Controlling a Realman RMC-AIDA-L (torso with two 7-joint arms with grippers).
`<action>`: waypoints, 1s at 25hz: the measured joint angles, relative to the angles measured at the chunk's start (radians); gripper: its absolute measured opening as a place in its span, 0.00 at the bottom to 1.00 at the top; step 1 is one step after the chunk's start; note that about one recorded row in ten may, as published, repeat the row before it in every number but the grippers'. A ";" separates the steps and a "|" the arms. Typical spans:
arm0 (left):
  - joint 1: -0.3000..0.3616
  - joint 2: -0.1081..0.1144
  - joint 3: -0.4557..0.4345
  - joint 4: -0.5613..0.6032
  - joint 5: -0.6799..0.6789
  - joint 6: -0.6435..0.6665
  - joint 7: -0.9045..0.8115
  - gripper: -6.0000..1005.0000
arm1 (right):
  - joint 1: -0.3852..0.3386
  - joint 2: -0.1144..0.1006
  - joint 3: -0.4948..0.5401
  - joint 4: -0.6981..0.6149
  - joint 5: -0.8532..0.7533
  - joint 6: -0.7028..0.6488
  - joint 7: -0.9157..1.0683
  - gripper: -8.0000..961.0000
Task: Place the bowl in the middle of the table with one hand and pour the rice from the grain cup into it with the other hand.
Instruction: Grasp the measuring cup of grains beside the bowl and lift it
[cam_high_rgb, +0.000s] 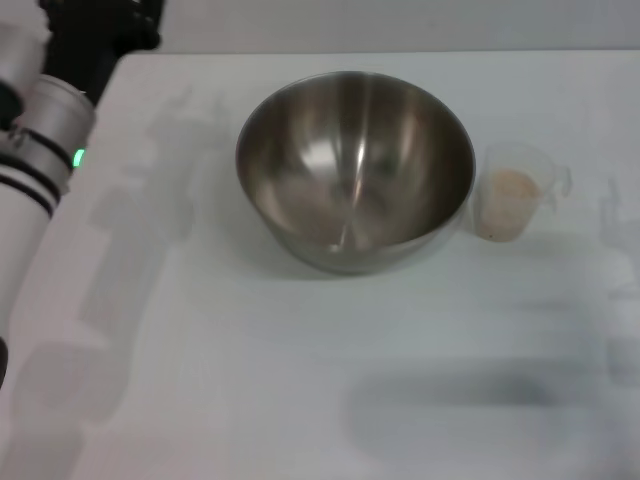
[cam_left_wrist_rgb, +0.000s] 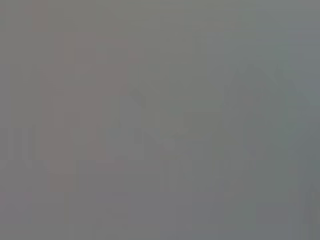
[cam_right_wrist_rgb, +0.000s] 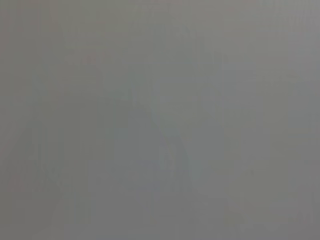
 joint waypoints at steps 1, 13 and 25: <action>0.003 0.000 0.002 0.025 0.001 0.057 -0.001 0.41 | 0.000 0.000 0.000 0.002 0.000 0.000 0.001 0.44; 0.015 -0.003 -0.091 0.256 -0.009 0.219 0.001 0.41 | -0.018 0.002 0.001 0.057 0.007 0.015 0.006 0.44; 0.013 -0.001 -0.095 0.275 -0.001 0.233 0.007 0.41 | -0.048 0.001 0.000 0.139 0.007 0.121 0.007 0.44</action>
